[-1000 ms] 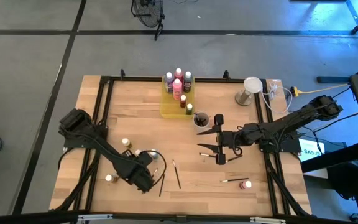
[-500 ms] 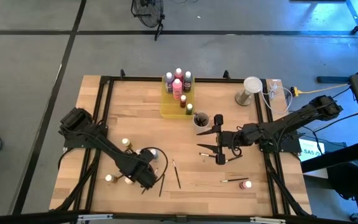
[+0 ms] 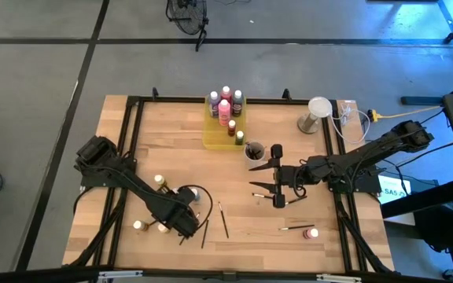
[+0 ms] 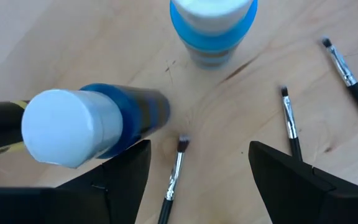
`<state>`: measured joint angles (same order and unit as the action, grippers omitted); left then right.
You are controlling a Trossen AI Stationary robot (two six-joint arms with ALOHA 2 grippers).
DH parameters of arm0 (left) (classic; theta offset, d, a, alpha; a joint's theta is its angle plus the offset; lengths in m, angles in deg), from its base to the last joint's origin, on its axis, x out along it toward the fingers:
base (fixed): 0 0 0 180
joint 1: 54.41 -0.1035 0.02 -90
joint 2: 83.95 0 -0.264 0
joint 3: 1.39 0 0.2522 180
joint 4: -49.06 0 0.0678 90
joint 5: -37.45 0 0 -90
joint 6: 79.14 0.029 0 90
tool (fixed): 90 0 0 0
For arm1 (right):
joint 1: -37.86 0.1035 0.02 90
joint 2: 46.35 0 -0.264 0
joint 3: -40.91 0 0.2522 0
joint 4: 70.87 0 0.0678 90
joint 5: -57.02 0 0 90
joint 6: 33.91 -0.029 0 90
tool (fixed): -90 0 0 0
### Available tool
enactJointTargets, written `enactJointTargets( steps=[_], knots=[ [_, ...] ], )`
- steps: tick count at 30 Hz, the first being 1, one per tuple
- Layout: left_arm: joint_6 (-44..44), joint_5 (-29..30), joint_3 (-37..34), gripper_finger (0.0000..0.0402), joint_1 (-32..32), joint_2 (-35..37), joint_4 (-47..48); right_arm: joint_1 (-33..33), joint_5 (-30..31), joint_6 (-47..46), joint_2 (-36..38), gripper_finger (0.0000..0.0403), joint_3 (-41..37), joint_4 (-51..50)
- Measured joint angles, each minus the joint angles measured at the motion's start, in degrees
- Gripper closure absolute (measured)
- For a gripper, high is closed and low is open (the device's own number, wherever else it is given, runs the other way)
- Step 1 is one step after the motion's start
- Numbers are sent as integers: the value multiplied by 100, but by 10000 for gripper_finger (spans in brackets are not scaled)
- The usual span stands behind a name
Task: Pick & Place Paint Supplies
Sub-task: Adjust the small blue paint bottle, then put the black paintbrush into the white cup
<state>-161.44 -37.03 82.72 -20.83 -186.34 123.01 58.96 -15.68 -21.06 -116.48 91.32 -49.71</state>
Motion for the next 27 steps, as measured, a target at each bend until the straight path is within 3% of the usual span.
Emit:
enactJointTargets(
  steps=[23, 27],
  knots=[
    [-353, -338, -2, 135, 82, -1, 104, 0, -2, 1, 0, 224, 0, -2],
    [-354, -347, -129, 135, 81, -2, -237, 0, -2, 1, 0, 224, 0, -2]
  ],
)
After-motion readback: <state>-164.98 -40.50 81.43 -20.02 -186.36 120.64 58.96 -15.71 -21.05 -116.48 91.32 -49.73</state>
